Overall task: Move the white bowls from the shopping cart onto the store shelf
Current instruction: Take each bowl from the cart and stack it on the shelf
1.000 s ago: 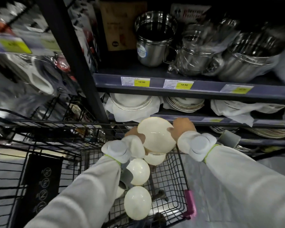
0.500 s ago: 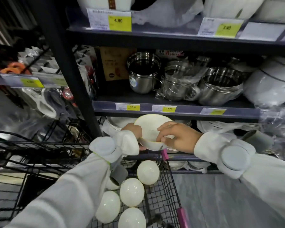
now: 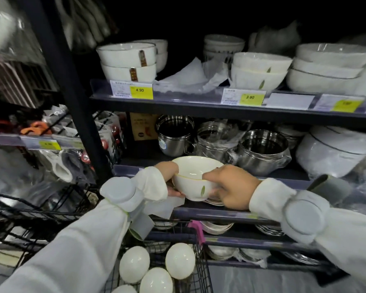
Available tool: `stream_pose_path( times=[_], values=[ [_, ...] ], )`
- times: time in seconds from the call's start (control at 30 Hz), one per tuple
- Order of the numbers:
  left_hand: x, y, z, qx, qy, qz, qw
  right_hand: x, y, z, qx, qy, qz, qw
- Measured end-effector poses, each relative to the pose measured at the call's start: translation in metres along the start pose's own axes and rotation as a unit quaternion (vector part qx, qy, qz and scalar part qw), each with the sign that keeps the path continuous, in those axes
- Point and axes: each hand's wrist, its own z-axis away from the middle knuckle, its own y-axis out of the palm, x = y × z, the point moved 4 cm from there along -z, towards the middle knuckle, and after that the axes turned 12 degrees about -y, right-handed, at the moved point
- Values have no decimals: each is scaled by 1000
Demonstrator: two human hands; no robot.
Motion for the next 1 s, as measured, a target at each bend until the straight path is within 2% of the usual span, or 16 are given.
stream_pose_path(
  times=[0.13,0.23,0.3,0.4,0.57,0.77,0.9,1.0],
  values=[
    [-22,13,14,8,-19,112,994,-8,-27,5,-48,-13,-11,999],
    [-35,18,22,7,10,126,992,-11,-48,10,-70,-18,-7,997],
    [-46,21,25,-13,41,101,994,-12,-64,14,-79,-29,0,996],
    [-62,29,45,-62,93,-6,994,-13,-91,21,-101,-43,-10,994],
    [-87,35,76,-78,180,-5,981,-11,-134,33,-132,-72,-10,989],
    [-126,46,103,-114,282,5,953,-19,-185,48,-209,-94,1,973],
    [-146,58,113,-125,355,52,925,-34,-211,52,-265,-93,15,960],
    [-160,66,120,-154,422,21,893,-47,-229,55,-314,-78,29,946]
  ],
)
